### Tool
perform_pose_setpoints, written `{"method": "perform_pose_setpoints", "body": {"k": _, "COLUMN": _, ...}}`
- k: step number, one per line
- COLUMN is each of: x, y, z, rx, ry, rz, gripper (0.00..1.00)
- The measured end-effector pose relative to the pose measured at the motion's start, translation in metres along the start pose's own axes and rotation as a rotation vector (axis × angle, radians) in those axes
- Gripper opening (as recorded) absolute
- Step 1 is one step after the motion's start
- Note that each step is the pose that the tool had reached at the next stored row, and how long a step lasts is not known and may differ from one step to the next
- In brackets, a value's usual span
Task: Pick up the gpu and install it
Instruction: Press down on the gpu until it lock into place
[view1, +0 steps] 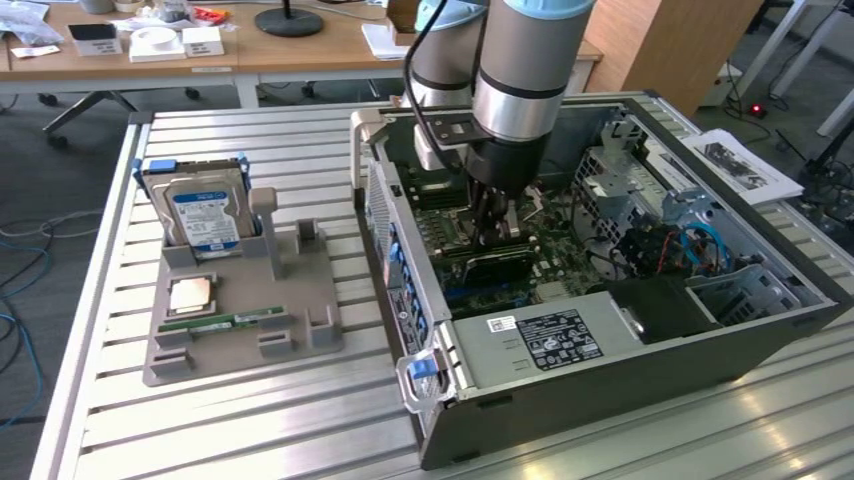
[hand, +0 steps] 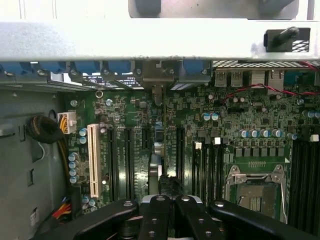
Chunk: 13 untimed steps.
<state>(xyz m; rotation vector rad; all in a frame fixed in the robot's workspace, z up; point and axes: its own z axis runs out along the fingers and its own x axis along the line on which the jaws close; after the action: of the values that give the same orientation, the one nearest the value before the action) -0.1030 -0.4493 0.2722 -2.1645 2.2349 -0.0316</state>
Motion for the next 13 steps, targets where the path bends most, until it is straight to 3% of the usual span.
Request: {"method": "perform_pose_setpoints", "body": {"k": 13, "x": -0.0010, "y": 0.0002, "z": 0.0013, "rx": 0.0001, "ry": -0.0001, "rz": 0.000, "gripper": 0.11}}
